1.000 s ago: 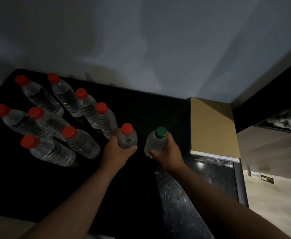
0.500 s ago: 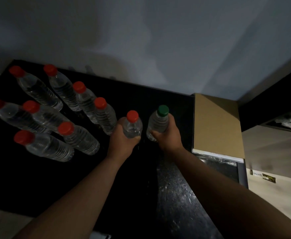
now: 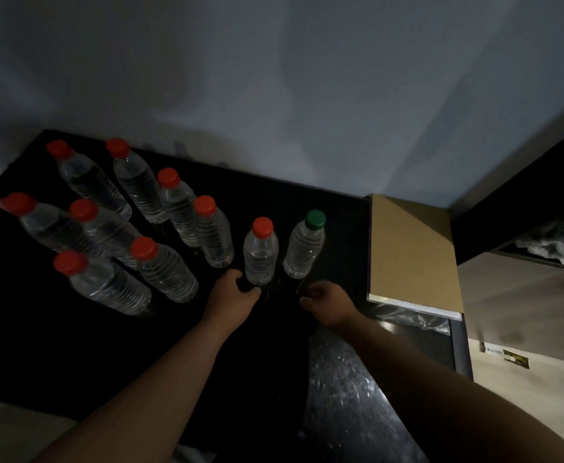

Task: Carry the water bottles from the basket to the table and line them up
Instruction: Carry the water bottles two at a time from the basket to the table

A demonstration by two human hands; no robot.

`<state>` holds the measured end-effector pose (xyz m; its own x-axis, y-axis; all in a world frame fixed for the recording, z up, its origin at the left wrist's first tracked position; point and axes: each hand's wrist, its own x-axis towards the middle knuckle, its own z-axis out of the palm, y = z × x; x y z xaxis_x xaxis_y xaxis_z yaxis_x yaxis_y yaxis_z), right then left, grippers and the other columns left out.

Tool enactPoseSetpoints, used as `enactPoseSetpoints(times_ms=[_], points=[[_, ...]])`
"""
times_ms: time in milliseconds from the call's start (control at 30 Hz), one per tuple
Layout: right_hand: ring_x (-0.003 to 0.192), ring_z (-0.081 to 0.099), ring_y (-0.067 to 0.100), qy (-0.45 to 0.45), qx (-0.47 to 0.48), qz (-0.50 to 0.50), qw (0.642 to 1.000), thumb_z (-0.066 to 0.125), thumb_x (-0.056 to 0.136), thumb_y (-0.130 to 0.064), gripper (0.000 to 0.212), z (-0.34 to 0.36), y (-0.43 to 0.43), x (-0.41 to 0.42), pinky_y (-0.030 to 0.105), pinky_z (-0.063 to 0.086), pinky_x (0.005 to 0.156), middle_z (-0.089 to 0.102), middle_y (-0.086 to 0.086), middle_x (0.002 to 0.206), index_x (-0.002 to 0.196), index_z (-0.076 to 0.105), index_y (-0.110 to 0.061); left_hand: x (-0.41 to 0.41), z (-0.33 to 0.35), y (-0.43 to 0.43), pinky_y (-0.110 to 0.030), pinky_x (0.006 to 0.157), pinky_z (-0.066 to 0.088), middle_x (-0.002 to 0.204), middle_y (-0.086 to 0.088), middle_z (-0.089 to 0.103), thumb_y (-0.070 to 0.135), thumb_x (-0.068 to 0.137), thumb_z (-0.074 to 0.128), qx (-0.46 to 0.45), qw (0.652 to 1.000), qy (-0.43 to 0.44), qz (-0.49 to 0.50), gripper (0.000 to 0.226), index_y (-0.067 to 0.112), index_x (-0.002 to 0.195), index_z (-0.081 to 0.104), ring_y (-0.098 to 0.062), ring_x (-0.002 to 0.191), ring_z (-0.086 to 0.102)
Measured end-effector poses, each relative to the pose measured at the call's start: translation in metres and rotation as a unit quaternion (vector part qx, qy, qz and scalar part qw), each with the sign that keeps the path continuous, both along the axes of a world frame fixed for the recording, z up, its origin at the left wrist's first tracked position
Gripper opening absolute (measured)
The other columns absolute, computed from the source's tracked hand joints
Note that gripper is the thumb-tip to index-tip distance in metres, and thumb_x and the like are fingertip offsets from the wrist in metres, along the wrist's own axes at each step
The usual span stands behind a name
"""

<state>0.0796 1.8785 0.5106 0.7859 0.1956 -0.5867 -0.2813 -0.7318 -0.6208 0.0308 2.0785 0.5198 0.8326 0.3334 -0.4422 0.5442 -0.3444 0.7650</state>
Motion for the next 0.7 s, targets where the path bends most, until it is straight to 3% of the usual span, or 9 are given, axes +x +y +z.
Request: enactPoseSetpoints(times_ms=[67, 167, 267, 367, 533, 700], points=[[0.088, 0.064, 0.010, -0.031, 0.026, -0.012, 0.999, 0.069, 0.087, -0.022, 0.027, 0.004, -0.001, -0.018, 0.024, 0.050, 0.081, 0.067, 0.001, 0.101, 0.112, 0.064, -0.013, -0.013, -0.004, 0.005, -0.026, 0.089, 0.042, 0.116, -0.001, 0.058, 0.020, 0.085, 0.071, -0.009, 1.000, 0.006, -0.023, 0.041, 0.012, 0.122, 0.058, -0.016, 0.108, 0.056], [0.092, 0.065, 0.007, -0.048, 0.083, -0.042, 0.995, 0.070, 0.087, -0.020, 0.025, 0.025, 0.000, -0.043, 0.025, 0.053, 0.088, 0.068, -0.007, 0.099, 0.112, 0.064, -0.019, -0.038, 0.003, 0.018, -0.030, 0.095, 0.047, 0.115, -0.002, 0.064, 0.015, 0.085, 0.071, -0.050, 0.996, 0.003, -0.075, 0.025, 0.023, 0.107, 0.063, -0.019, 0.111, 0.060], [0.076, 0.065, 0.003, -0.081, 0.130, -0.084, 0.985, 0.069, 0.088, -0.016, 0.013, 0.053, 0.005, -0.066, 0.016, 0.052, 0.070, 0.070, -0.003, 0.087, 0.101, 0.066, -0.017, -0.064, 0.019, 0.034, -0.032, 0.095, 0.050, 0.108, 0.002, 0.066, 0.010, 0.084, 0.072, -0.060, 0.992, -0.014, -0.109, 0.029, 0.035, 0.093, 0.061, -0.015, 0.105, 0.064], [0.076, 0.066, 0.006, -0.092, 0.174, -0.106, 0.975, 0.066, 0.090, -0.014, 0.013, 0.079, 0.011, -0.086, 0.014, 0.053, 0.068, 0.072, 0.006, 0.092, 0.103, 0.068, -0.011, -0.084, 0.041, 0.048, -0.026, 0.089, 0.052, 0.104, 0.001, 0.070, 0.005, 0.085, 0.071, -0.087, 0.991, -0.032, -0.101, 0.027, 0.030, 0.093, 0.064, -0.012, 0.101, 0.066], [0.087, 0.067, 0.004, -0.121, 0.195, -0.096, 0.969, 0.066, 0.090, -0.013, 0.014, 0.110, 0.020, -0.112, 0.012, 0.052, 0.072, 0.072, 0.001, 0.098, 0.104, 0.069, -0.014, -0.109, 0.079, 0.068, -0.016, 0.075, 0.052, 0.100, -0.002, 0.073, 0.000, 0.085, 0.069, -0.123, 0.986, -0.088, -0.074, 0.025, 0.022, 0.095, 0.067, -0.008, 0.093, 0.069], [0.095, 0.067, 0.006, -0.140, 0.229, -0.101, 0.958, 0.067, 0.088, -0.010, 0.022, 0.127, 0.032, -0.132, 0.019, 0.053, 0.081, 0.070, 0.002, 0.104, 0.109, 0.066, -0.018, -0.123, 0.098, 0.087, -0.017, 0.076, 0.053, 0.106, 0.002, 0.070, 0.002, 0.084, 0.070, -0.143, 0.977, -0.126, -0.092, 0.031, 0.027, 0.102, 0.064, -0.003, 0.099, 0.067]])
